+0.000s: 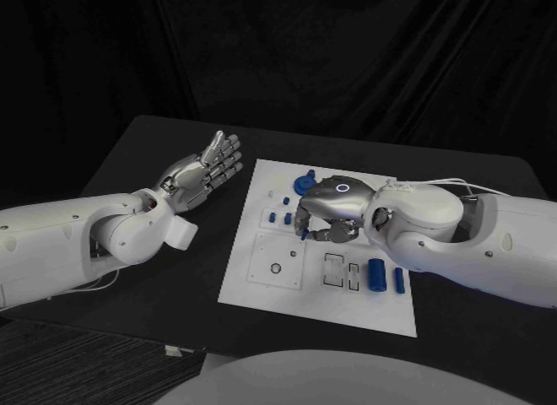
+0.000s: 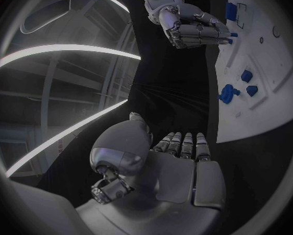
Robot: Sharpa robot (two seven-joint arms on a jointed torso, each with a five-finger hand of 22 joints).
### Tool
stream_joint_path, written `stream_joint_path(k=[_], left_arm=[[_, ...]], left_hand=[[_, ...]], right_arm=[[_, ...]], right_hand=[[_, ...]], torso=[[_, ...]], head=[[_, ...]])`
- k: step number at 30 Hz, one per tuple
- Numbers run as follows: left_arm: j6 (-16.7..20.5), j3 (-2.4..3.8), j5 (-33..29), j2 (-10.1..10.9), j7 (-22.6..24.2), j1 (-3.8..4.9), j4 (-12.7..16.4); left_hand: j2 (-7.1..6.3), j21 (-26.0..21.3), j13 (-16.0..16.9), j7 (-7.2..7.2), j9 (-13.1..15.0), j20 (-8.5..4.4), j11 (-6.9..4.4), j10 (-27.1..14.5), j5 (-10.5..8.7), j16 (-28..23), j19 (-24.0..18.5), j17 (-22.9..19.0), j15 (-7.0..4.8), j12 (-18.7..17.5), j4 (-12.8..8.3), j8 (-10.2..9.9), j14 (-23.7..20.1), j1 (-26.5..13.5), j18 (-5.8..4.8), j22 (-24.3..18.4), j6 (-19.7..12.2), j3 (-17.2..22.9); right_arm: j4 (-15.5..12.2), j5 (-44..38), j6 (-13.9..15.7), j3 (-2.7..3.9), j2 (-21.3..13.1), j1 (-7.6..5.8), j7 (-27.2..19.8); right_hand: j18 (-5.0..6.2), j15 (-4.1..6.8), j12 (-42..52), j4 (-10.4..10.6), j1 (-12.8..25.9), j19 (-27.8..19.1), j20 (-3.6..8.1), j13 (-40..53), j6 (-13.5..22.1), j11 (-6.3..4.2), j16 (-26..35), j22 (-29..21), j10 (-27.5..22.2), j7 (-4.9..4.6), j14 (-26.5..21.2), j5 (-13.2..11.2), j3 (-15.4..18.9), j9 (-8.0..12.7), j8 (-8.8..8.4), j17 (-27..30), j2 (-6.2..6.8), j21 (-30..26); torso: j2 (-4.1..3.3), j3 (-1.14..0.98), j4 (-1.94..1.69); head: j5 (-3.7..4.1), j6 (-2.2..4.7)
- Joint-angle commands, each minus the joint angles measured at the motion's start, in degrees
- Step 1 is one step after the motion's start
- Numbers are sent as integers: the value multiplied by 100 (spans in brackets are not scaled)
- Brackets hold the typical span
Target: Assemble the parts on the task board
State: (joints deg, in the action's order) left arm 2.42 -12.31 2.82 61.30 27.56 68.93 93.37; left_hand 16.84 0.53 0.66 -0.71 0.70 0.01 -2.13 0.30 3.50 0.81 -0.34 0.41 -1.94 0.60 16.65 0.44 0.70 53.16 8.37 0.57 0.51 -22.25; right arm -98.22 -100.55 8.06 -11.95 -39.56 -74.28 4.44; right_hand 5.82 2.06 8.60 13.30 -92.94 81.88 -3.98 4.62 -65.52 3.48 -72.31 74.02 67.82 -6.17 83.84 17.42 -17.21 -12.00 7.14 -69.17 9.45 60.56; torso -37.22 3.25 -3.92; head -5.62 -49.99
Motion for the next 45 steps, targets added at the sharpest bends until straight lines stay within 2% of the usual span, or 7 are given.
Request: stream_joint_path(k=[1, 10, 20, 45], left_arm=[[8, 6, 11, -18, 55, -8, 6], [-23, 6, 11, -21, 37, -13, 16], [-71, 5, 11, -27, -5, -21, 9], [-131, 5, 11, -62, -50, -44, -25]], left_hand=[[-17, -53, -40, -1, -53, -4, 19, -21, -66, -81, 34, -41, -7, 13, -84, -27, -70, 76, -241, -57, 4, 243], [-32, -53, -39, 21, -51, 44, 18, -21, -76, -81, 34, -41, 44, 18, -30, -25, -70, 36, -241, -57, 12, 258], [-33, -53, -39, 31, -51, 84, 32, -21, -72, -81, 34, -41, 83, 19, -36, -25, -70, 45, -243, -57, 13, 277], [-29, -53, -39, 69, -48, 114, 44, -22, -68, -81, 34, -41, 108, 19, -56, -22, -70, 76, -239, -57, 23, 318]], right_arm=[[43, -210, -122, 5, 35, 50, 125], [150, -231, -146, 5, 161, 195, 159], [199, -233, 3, 5, 230, 308, 183], [308, -299, 152, 5, 378, 460, 242]], right_hand=[[-51, -10, 88, -22, 27, -12, 4, 160, -27, -89, 82, 896, 347, -18, 170, 38, -379, -48, -99, 35, 109, 7], [-41, -16, 82, -47, 86, -32, 0, 165, 7, -81, 105, 881, 339, -28, 160, 54, -409, -41, -127, 61, 141, -51], [-37, -21, 83, -55, 132, -41, -4, 171, 12, -77, 111, 876, 337, -32, 154, 54, -412, -41, -135, 67, 157, -73], [-26, -18, 92, -105, 147, -64, -6, 183, 10, -83, 145, 861, 346, -26, 137, 88, -429, -44, -141, 105, 178, -134]], torso=[[-3, 0, -9], [-25, 1, -6], [-24, 1, -3], [-25, 3, -3]], head=[[10, -1], [1, -1], [-18, -1], [-10, -1]])
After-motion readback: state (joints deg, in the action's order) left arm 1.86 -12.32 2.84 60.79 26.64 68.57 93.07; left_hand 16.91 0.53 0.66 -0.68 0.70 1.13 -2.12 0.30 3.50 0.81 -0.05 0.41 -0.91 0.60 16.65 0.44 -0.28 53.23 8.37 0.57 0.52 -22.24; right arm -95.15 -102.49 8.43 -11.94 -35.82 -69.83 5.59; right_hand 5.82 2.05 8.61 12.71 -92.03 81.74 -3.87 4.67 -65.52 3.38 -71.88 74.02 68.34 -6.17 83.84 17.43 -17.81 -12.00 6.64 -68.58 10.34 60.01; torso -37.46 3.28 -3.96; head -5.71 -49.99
